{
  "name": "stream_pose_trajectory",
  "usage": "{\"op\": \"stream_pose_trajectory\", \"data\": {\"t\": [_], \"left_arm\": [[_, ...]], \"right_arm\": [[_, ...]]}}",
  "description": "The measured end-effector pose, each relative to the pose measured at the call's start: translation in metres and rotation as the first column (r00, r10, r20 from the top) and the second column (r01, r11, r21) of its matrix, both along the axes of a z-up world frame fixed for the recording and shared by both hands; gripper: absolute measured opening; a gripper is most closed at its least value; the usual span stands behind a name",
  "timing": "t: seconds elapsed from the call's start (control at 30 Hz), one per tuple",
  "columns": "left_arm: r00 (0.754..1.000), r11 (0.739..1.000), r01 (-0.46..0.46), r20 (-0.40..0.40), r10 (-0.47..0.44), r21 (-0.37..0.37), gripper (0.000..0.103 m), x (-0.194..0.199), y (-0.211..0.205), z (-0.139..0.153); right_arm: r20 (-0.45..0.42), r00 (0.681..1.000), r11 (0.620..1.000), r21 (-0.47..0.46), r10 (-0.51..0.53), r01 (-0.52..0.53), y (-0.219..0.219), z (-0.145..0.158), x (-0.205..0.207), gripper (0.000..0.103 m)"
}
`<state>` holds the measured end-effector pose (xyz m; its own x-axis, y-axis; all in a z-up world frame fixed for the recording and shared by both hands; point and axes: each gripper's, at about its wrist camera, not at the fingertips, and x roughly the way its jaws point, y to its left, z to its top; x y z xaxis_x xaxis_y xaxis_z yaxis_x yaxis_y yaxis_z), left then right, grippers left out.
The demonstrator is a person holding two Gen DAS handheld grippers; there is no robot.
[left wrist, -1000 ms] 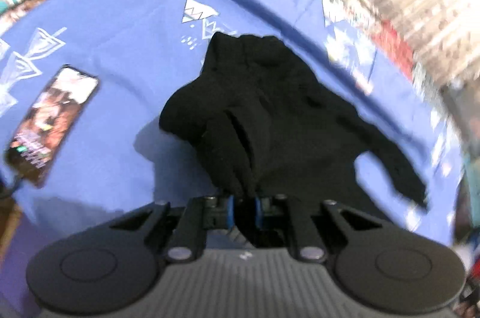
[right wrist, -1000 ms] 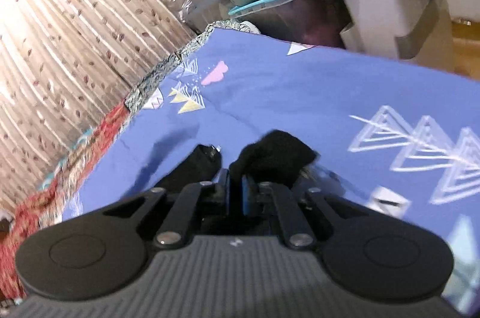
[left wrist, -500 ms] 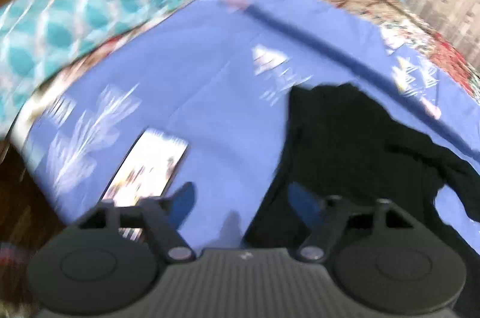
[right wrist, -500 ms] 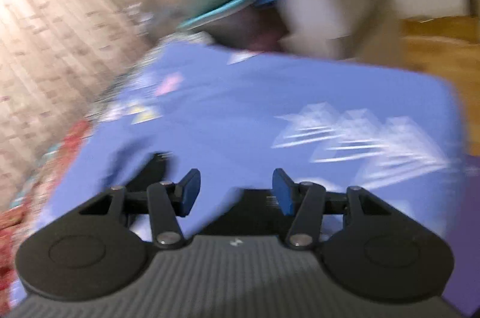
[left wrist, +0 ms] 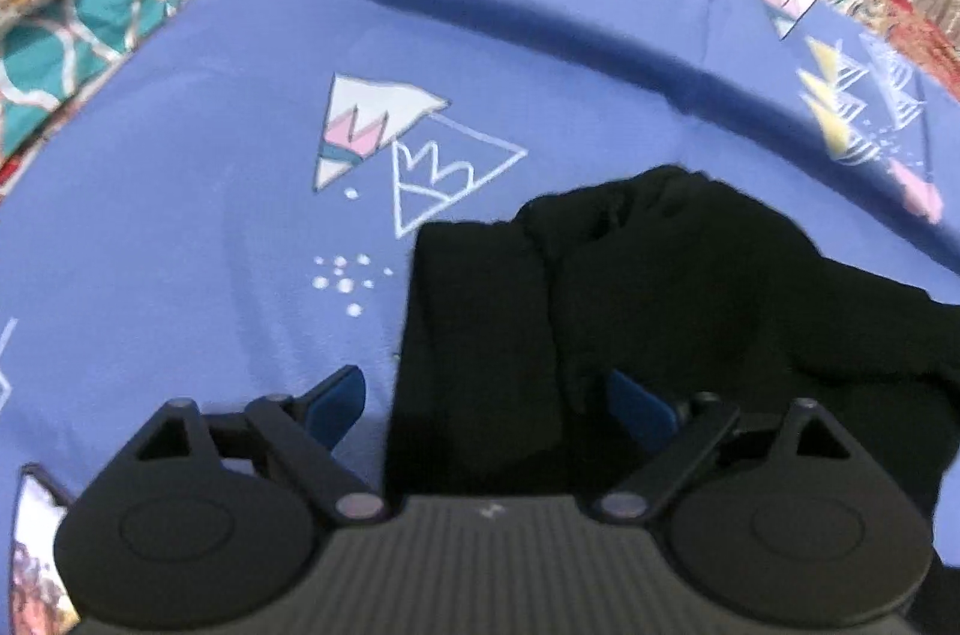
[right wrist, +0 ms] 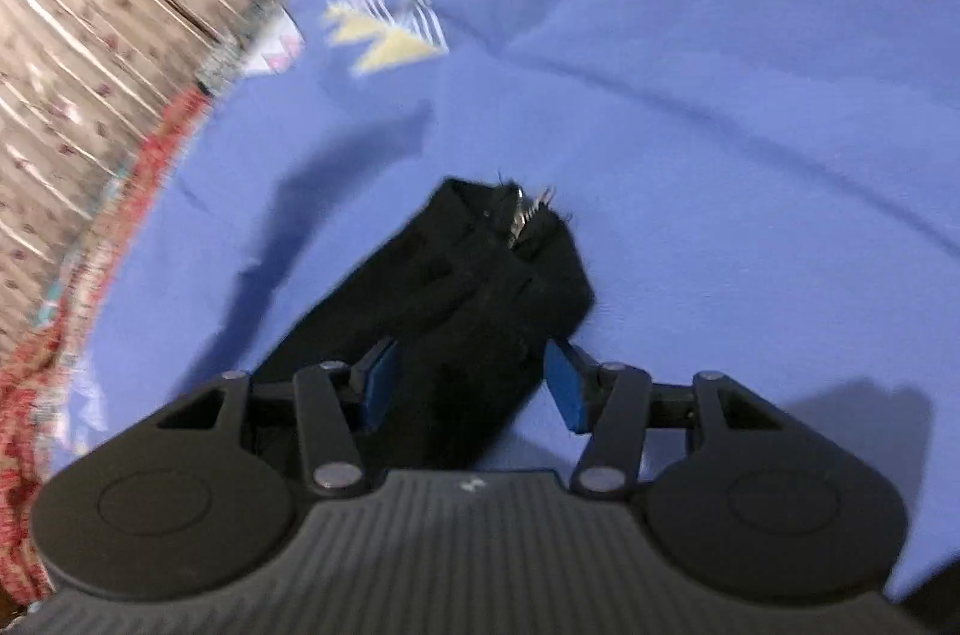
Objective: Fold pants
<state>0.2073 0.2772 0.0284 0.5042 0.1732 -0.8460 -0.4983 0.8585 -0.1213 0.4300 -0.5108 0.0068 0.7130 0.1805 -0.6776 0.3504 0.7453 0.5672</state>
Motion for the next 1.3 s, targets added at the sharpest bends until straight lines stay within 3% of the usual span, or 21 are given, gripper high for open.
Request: {"op": "stream_pose_trajectory", "data": {"t": [0.03,0.1,0.2,0.23,0.3,0.33,0.37,0.4,0.43,0.5,0.57,0.7,0.77,0.87,0.9,0.93,1.0,1.03,1.07,1.2,1.3], "left_arm": [[1.0,1.0,-0.001,-0.01,0.001,-0.002,0.09,0.004,-0.001,-0.003],[1.0,0.999,0.021,-0.013,-0.021,0.024,0.09,0.007,-0.003,-0.005],[0.998,0.995,0.061,0.003,-0.062,0.081,0.091,0.008,-0.004,0.003],[0.997,0.992,0.076,0.01,-0.077,0.101,0.093,0.009,-0.004,0.005],[0.996,0.984,0.089,0.015,-0.092,0.156,0.095,0.013,-0.004,0.011],[0.995,0.978,0.096,0.016,-0.101,0.183,0.096,0.015,-0.003,0.015],[0.994,0.974,0.106,0.016,-0.111,0.202,0.096,0.019,-0.003,0.018],[0.992,0.968,0.118,0.017,-0.125,0.222,0.096,0.023,-0.003,0.02],[0.99,0.96,0.135,0.017,-0.143,0.246,0.096,0.028,-0.004,0.023],[0.98,0.929,0.186,0.013,-0.201,0.321,0.096,0.04,-0.011,0.025],[0.963,0.88,0.249,-0.004,-0.27,0.404,0.096,0.052,-0.022,0.024],[0.918,0.802,0.369,-0.048,-0.395,0.47,0.096,0.072,-0.046,0.014],[0.901,0.78,0.405,-0.062,-0.43,0.477,0.096,0.08,-0.054,0.007],[0.883,0.754,0.442,-0.088,-0.461,0.486,0.095,0.092,-0.065,-0.008],[0.877,0.752,0.46,-0.108,-0.469,0.472,0.079,0.096,-0.068,-0.015],[0.861,0.746,0.497,-0.142,-0.489,0.443,0.05,0.1,-0.07,-0.023],[0.847,0.734,0.517,-0.14,-0.513,0.441,0.031,0.102,-0.079,-0.027],[0.843,0.722,0.522,-0.148,-0.517,0.454,0.012,0.103,-0.084,-0.025],[0.848,0.725,0.514,-0.145,-0.509,0.459,0.012,0.103,-0.086,-0.023],[0.899,0.798,0.403,-0.033,-0.436,0.449,0.01,0.088,-0.078,0.005],[0.911,0.837,0.332,0.084,-0.405,0.435,0.01,0.059,-0.071,0.045]], "right_arm": [[-0.016,1.0,1.0,-0.006,-0.002,0.002,0.015,-0.001,-0.008,0.007],[-0.028,0.999,0.999,-0.047,-0.023,0.022,0.029,0.004,-0.006,0.008],[0.063,0.994,0.979,-0.177,-0.087,0.097,0.01,0.027,-0.027,0.008],[0.065,0.994,0.971,-0.217,-0.084,0.096,0.003,0.032,-0.028,0.012],[0.014,0.996,0.953,-0.29,-0.091,0.091,-0.007,0.036,-0.026,0.031],[-0.018,0.991,0.929,-0.351,-0.132,0.117,-0.01,0.039,-0.026,0.047],[-0.029,0.983,0.904,-0.399,-0.181,0.154,-0.013,0.042,-0.029,0.051],[-0.017,0.974,0.889,-0.413,-0.225,0.198,-0.017,0.048,-0.032,0.051],[0.011,0.972,0.897,-0.383,-0.234,0.22,-0.02,0.054,-0.034,0.051],[0.06,0.987,0.93,-0.332,-0.148,0.16,-0.009,0.066,-0.03,0.051],[0.051,0.998,0.941,-0.337,-0.027,0.043,0.017,0.071,-0.011,0.052],[-0.024,0.998,0.958,-0.28,0.057,-0.061,0.064,0.065,0.039,0.065],[-0.076,0.996,0.954,-0.293,0.035,-0.056,0.08,0.049,0.065,0.076],[-0.184,0.983,0.932,-0.36,-0.022,-0.046,0.092,0.021,0.094,0.076],[-0.217,0.976,0.931,-0.361,-0.034,-0.048,0.088,0.012,0.101,0.075],[-0.216,0.975,0.916,-0.398,-0.047,-0.043,0.091,0.007,0.101,0.067],[-0.203,0.978,0.857,-0.513,-0.057,-0.056,0.107,0.007,0.1,0.031],[-0.187,0.982,0.858,-0.508,-0.028,-0.072,0.108,0.008,0.097,0.006],[-0.181,0.983,0.876,-0.477,-0.017,-0.073,0.105,0.01,0.094,0.006],[-0.053,0.996,0.92,-0.389,-0.077,0.051,0.082,0.037,0.07,0.006],[0.04,0.992,0.952,-0.278,-0.118,0.124,0.069,0.071,0.044,0.005]]}}
